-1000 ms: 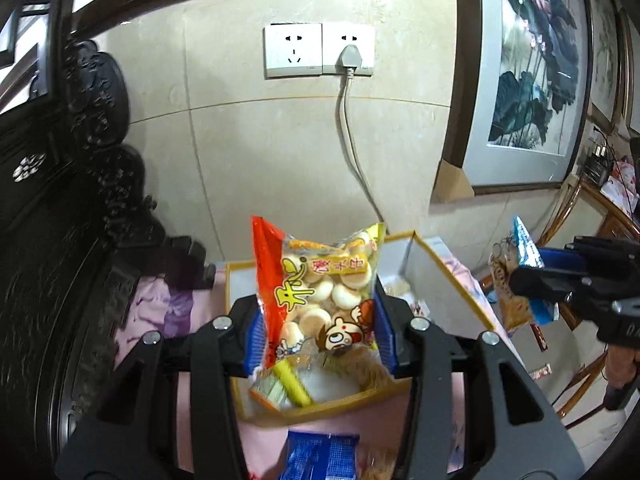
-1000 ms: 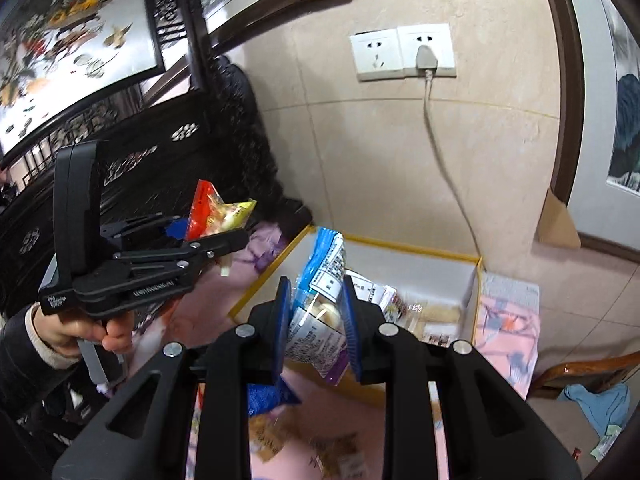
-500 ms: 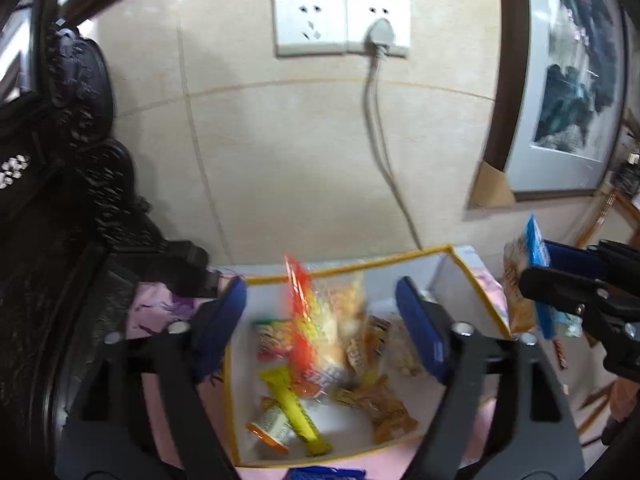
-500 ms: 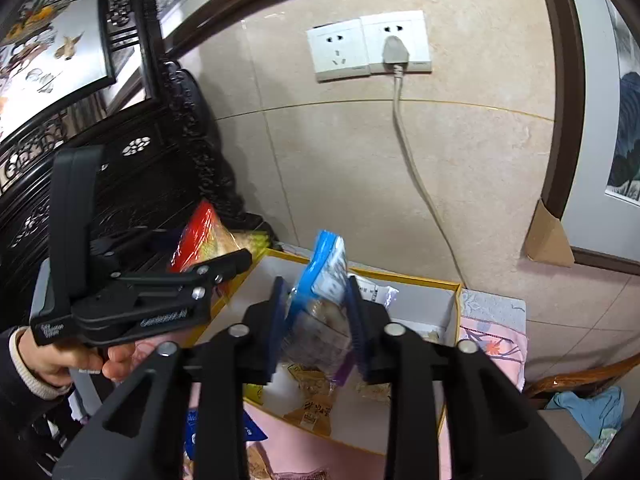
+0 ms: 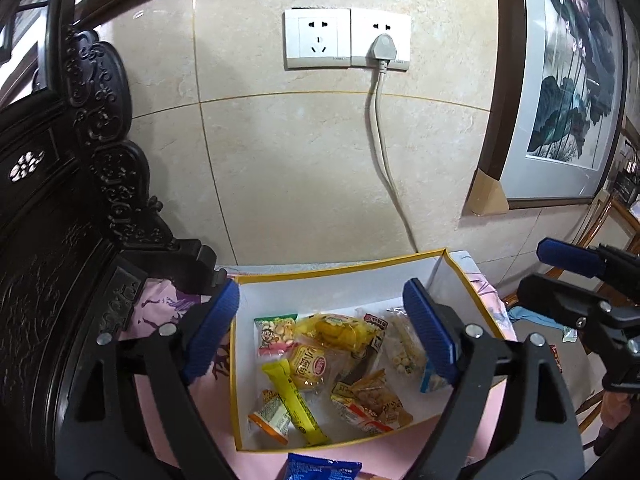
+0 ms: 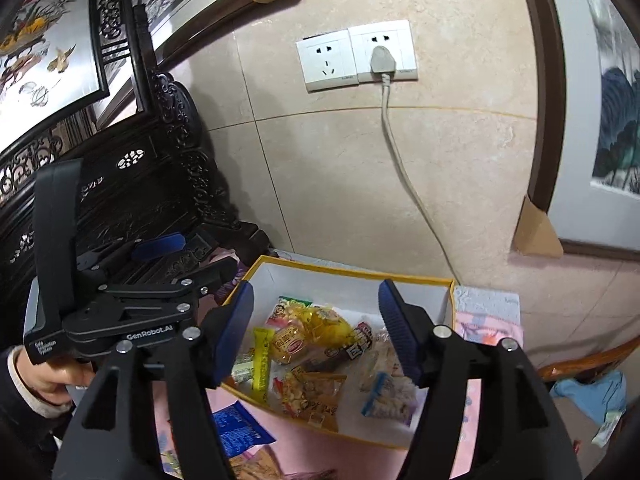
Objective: Organize snacks
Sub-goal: 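Move both open grippers back over the remaining snack pile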
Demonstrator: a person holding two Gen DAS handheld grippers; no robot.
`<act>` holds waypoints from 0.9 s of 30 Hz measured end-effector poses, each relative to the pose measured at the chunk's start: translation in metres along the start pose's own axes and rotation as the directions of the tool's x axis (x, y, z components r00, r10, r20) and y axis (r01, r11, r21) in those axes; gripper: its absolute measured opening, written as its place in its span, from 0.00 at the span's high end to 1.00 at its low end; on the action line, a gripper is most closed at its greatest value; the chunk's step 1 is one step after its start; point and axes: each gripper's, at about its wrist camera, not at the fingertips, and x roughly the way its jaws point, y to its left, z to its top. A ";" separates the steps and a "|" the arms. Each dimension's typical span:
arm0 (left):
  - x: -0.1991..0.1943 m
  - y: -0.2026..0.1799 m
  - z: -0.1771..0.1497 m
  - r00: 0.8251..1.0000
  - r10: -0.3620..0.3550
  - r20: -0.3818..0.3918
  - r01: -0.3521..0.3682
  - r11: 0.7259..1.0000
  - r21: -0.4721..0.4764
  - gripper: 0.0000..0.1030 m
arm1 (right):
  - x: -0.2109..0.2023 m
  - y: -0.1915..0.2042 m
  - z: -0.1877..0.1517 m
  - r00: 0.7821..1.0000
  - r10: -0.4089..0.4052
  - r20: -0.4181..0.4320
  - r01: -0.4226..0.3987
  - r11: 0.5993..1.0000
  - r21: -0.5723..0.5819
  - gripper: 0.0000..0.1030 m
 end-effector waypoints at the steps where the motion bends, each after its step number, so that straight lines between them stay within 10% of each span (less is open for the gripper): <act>1: -0.004 0.000 -0.003 1.000 0.003 -0.002 -0.003 1.000 -0.009 0.11 | 0.000 0.001 -0.002 1.000 -0.017 -0.013 0.017 1.000 0.010 0.15; 2: -0.008 0.001 -0.007 1.000 0.005 -0.006 -0.005 1.000 -0.022 0.07 | -0.001 0.002 -0.007 0.998 -0.058 -0.028 0.059 0.998 0.025 0.01; 23: -0.084 0.044 -0.134 0.990 0.048 -0.136 -0.083 0.962 -0.261 0.02 | -0.026 0.005 -0.153 0.970 -0.093 -0.226 0.119 0.987 0.105 0.01; 27: -0.090 0.053 -0.161 0.980 0.085 -0.179 -0.129 0.960 -0.248 0.02 | -0.009 -0.002 -0.195 0.916 -0.094 -0.389 0.131 0.989 0.072 0.01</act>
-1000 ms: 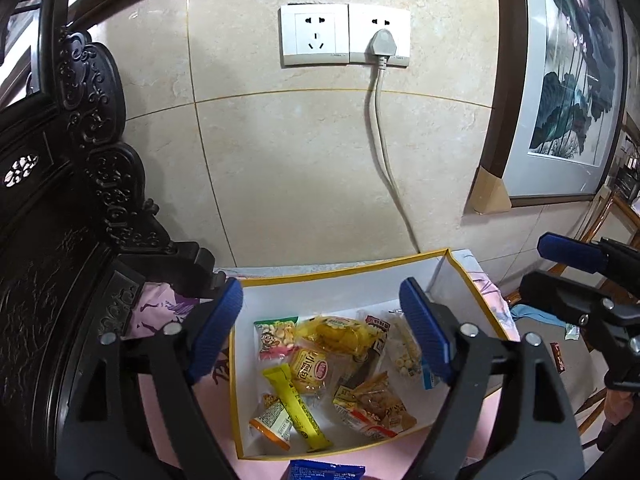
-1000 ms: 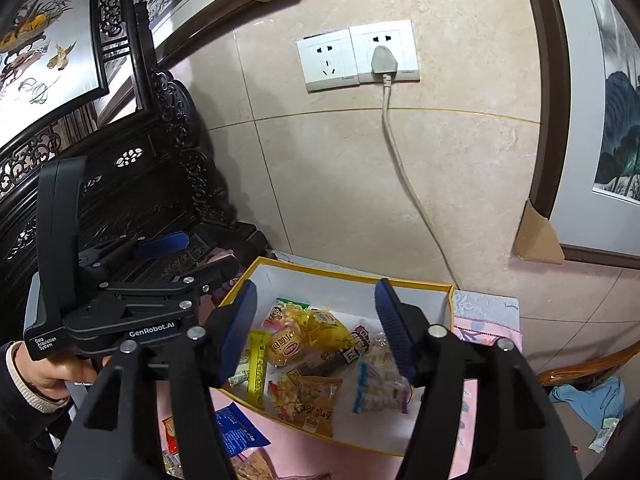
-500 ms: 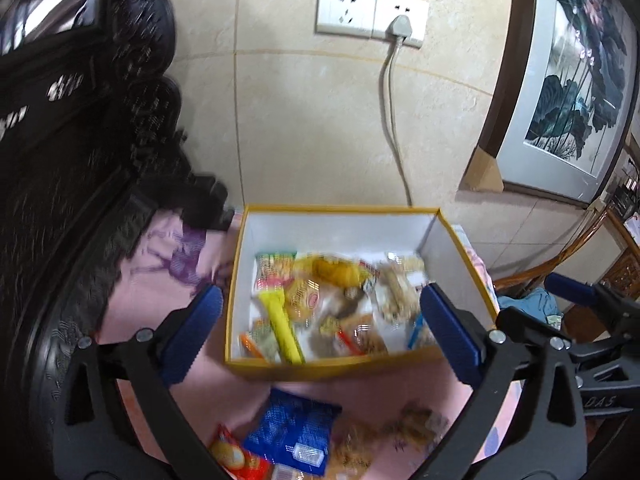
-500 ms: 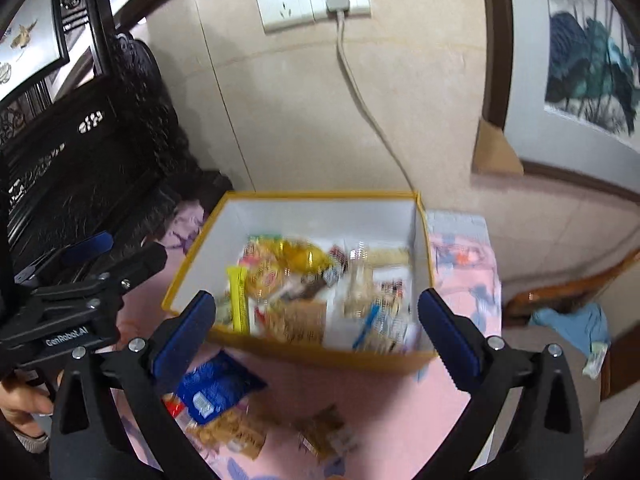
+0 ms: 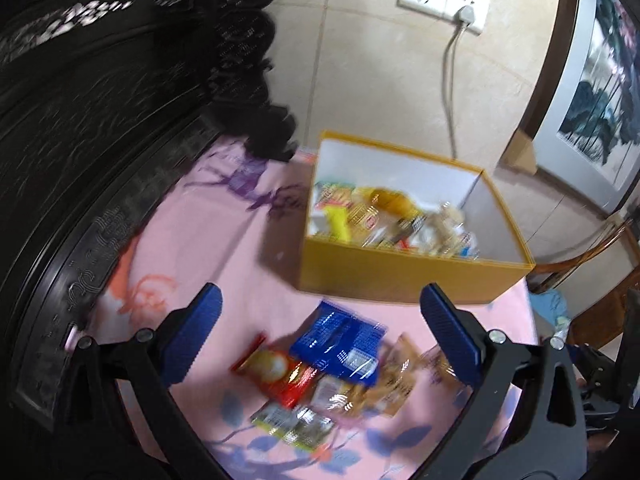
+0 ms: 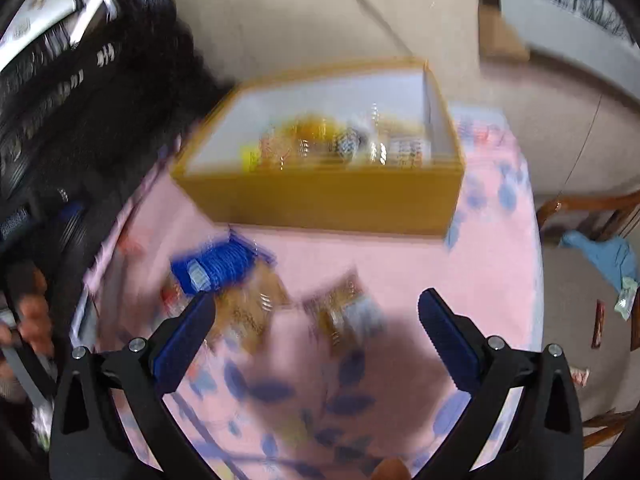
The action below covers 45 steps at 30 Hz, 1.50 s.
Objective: Organize snacks
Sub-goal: 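Move both open grippers back over the remaining snack pile, then grasp the clear round-cake packet with the right gripper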
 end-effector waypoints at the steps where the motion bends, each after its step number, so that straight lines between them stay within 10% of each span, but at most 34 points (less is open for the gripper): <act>1: 0.000 0.004 -0.008 1.000 -0.001 -0.006 0.001 1.000 0.008 0.02 | 0.008 -0.001 -0.004 0.999 -0.017 -0.033 0.016 1.000 -0.007 0.01; 22: -0.003 0.037 -0.091 0.991 0.045 -0.128 -0.027 0.990 0.138 0.02 | 0.124 0.017 0.007 0.978 -0.114 -0.177 0.039 0.924 -0.379 0.01; 25: -0.002 0.037 -0.097 0.990 0.038 -0.138 -0.017 0.988 0.151 0.02 | 0.128 0.022 0.001 0.977 -0.113 -0.183 0.030 0.915 -0.402 0.14; 29: 0.006 0.031 -0.104 0.987 0.045 -0.153 -0.014 0.980 0.197 0.02 | 0.120 0.017 0.000 0.981 -0.063 -0.183 -0.007 0.934 -0.358 0.45; 45: 0.038 -0.033 -0.102 0.971 -0.155 -0.184 0.200 0.945 0.260 0.02 | 0.059 -0.012 -0.048 0.989 0.094 -0.115 -0.091 0.995 0.037 0.46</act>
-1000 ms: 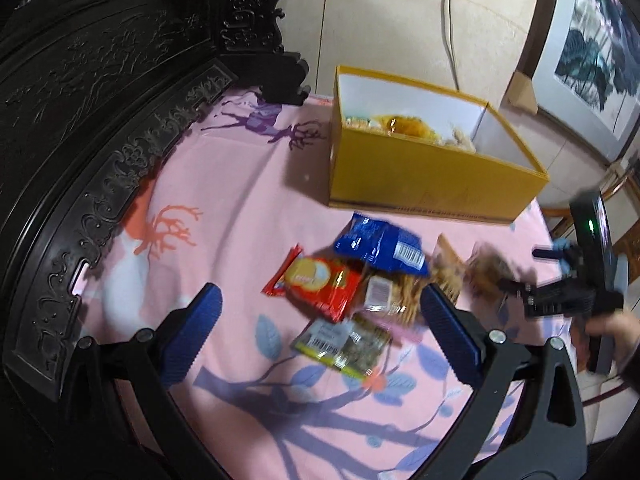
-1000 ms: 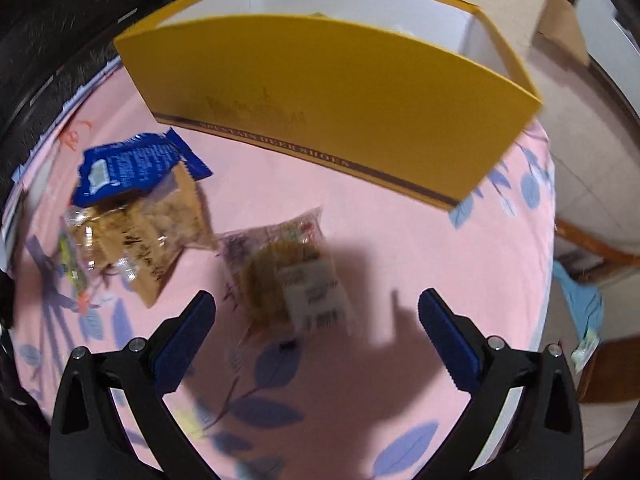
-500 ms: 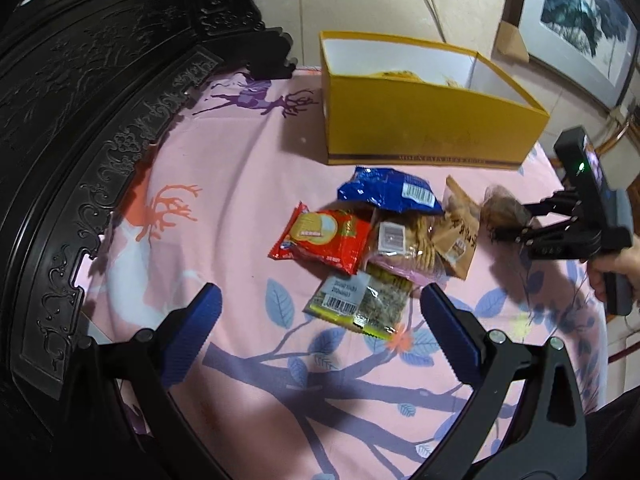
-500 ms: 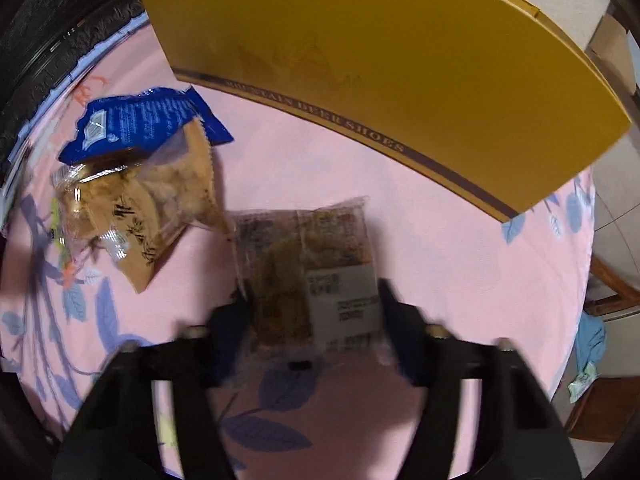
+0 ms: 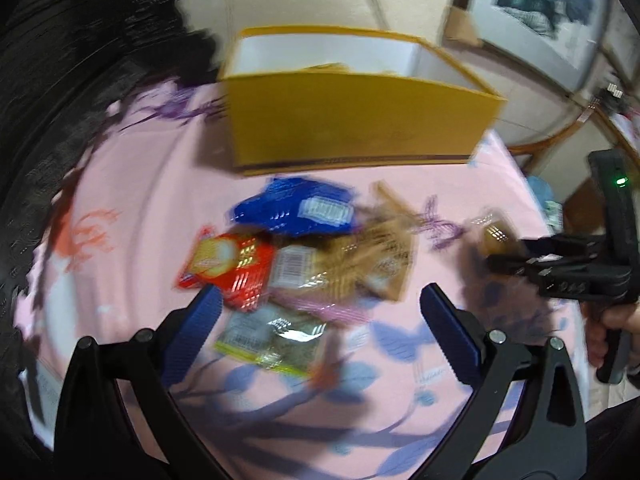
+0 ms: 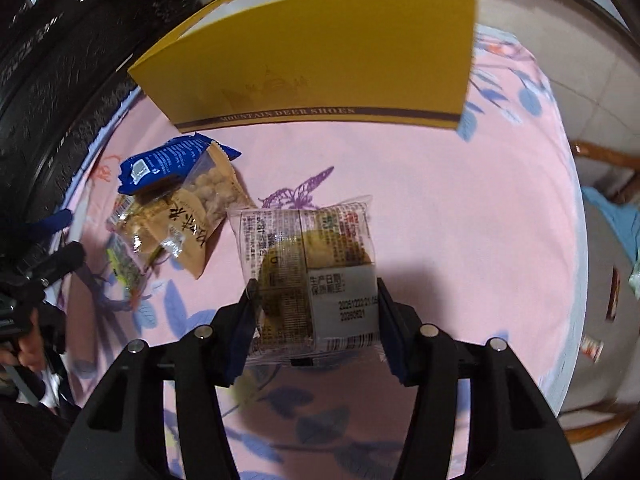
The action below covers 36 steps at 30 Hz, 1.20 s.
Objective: Organize snacks
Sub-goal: 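Grasp the clear round-cake packet with the right gripper, then grasp the clear packet with brown print using the left gripper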
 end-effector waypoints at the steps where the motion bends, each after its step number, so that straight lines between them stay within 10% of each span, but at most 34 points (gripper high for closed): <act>1: 0.001 -0.009 0.003 1.000 -0.021 0.010 0.021 0.999 0.026 0.02 | -0.003 -0.001 -0.003 1.000 0.005 -0.003 -0.005 1.000 0.017 0.46; 17: 0.103 -0.085 0.020 0.996 0.020 -0.082 0.016 0.908 0.419 0.03 | -0.023 -0.037 -0.026 1.000 0.009 0.020 -0.013 0.982 0.186 0.46; 19: 0.109 -0.088 0.018 0.995 0.041 -0.088 0.002 0.897 0.442 0.10 | -0.022 -0.037 -0.027 1.000 0.008 0.020 -0.011 0.983 0.186 0.46; 22: 0.117 -0.090 0.016 0.992 0.099 -0.083 -0.049 0.882 0.469 0.51 | -0.020 -0.036 -0.025 1.000 0.014 0.017 -0.017 0.982 0.189 0.46; 25: 0.113 -0.083 0.021 0.992 0.073 -0.099 -0.024 0.905 0.426 0.65 | -0.023 -0.034 -0.025 1.000 0.010 0.025 -0.014 0.983 0.185 0.46; 36: 0.026 -0.041 0.031 1.000 0.013 -0.004 -0.012 0.978 0.207 0.66 | -0.059 -0.014 -0.007 0.992 0.030 0.122 -0.047 0.989 0.140 0.46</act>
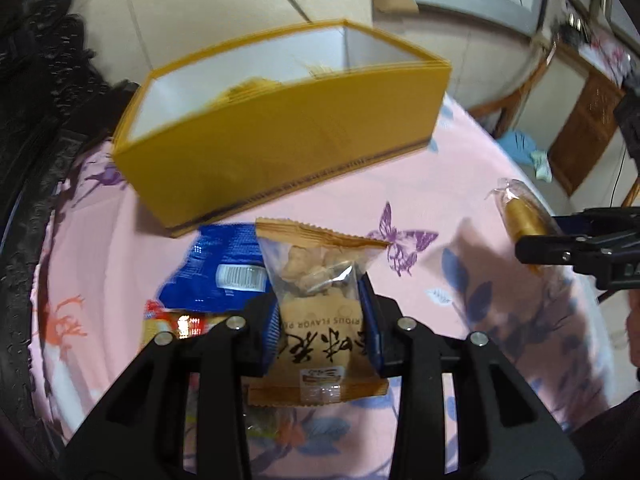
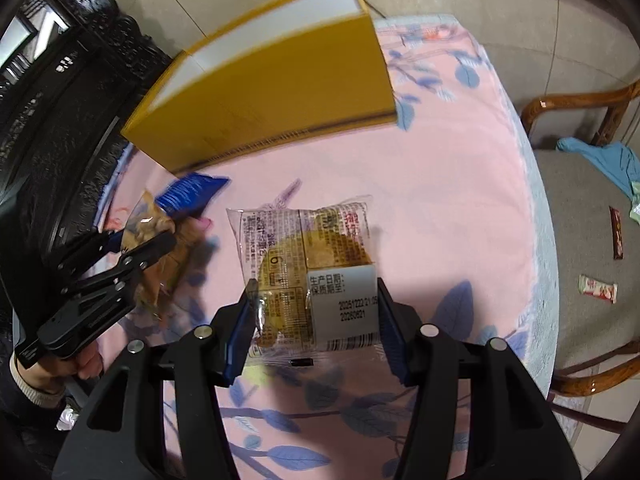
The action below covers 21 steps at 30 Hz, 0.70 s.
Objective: Organize snacks
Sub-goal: 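Carry both packets over the yellow box and open both grippers to drop them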
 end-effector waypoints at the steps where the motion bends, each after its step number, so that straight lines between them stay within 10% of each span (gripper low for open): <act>1: -0.008 0.004 0.004 1.000 0.004 0.017 -0.004 1.000 -0.007 0.66 | -0.004 0.004 0.004 1.000 0.004 0.013 -0.004 1.000 -0.012 0.46; 11: -0.076 0.058 0.101 0.975 0.059 0.214 -0.034 0.992 -0.118 0.66 | -0.063 0.054 0.111 0.962 0.064 0.264 -0.020 0.986 -0.164 0.46; 21: -0.040 0.081 0.205 0.965 0.123 0.231 -0.077 0.977 -0.197 0.66 | -0.049 0.071 0.197 0.940 0.025 0.341 0.049 0.977 -0.206 0.46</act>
